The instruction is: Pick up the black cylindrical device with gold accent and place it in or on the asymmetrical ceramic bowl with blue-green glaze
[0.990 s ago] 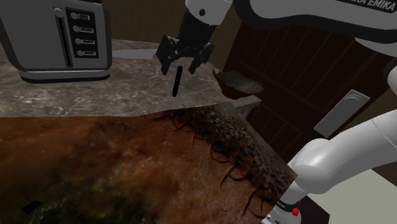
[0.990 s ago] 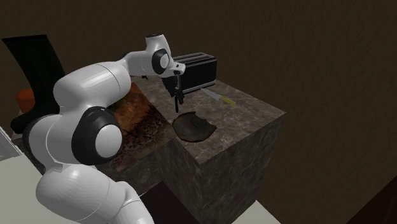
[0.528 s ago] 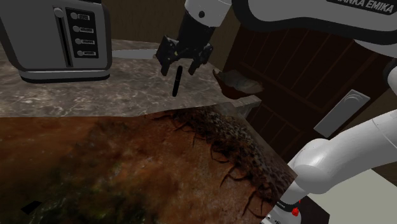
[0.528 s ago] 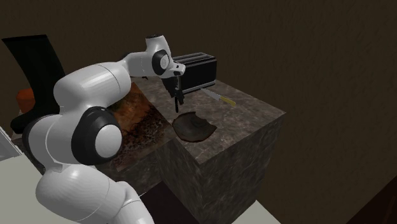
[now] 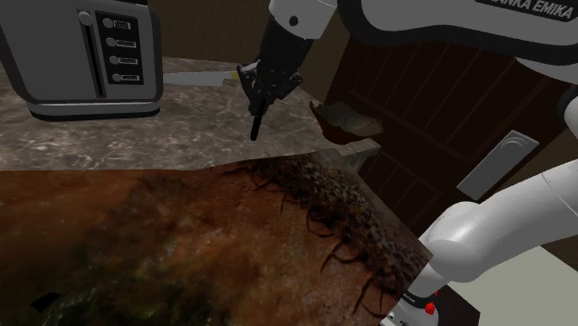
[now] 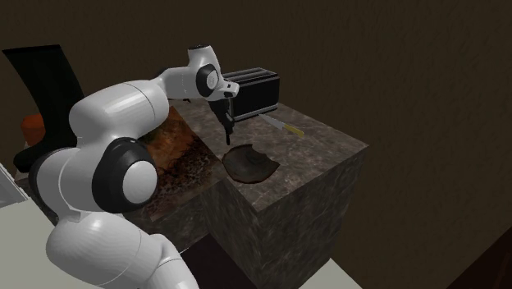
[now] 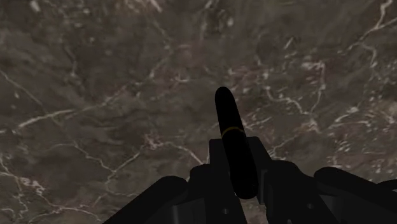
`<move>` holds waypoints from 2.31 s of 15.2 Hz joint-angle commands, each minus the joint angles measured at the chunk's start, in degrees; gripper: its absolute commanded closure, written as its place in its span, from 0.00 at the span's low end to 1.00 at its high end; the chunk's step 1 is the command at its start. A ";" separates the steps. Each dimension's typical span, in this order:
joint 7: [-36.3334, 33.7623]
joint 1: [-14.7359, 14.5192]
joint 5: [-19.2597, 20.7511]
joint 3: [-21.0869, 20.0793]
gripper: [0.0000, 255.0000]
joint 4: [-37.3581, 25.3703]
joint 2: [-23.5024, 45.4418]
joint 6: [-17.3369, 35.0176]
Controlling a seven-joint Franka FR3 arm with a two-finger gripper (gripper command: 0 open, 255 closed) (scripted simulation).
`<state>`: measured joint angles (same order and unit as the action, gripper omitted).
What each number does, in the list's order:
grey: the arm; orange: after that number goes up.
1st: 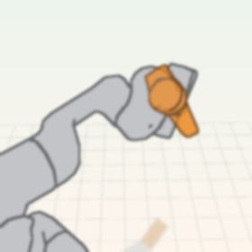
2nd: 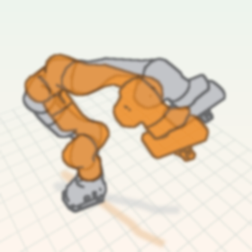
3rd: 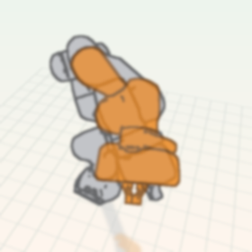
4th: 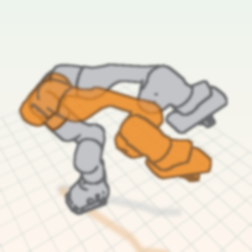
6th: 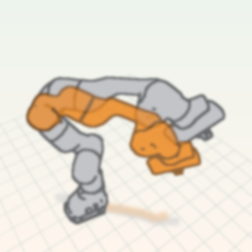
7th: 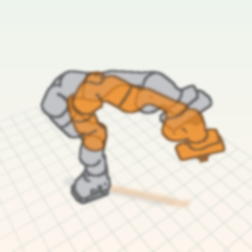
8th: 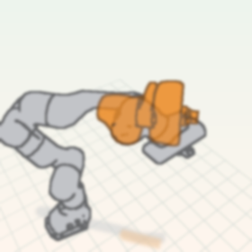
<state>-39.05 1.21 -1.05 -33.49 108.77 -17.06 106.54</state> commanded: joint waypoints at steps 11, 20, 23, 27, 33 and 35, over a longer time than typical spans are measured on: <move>-0.01 0.50 0.97 -0.19 1.00 -8.65 1.88 -7.01; -0.57 0.95 2.76 -1.13 1.00 -18.85 5.19 -14.41; -0.92 1.03 3.63 -1.68 1.00 -22.70 6.70 -17.03; -1.55 0.98 5.13 -2.65 1.00 -28.33 9.13 -20.73; 1.59 2.10 3.37 -0.48 1.00 -29.45 6.75 -23.53; 5.21 2.90 0.80 2.76 1.00 -25.85 2.51 -23.36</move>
<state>-35.58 3.74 1.01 -32.18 81.33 -12.55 83.19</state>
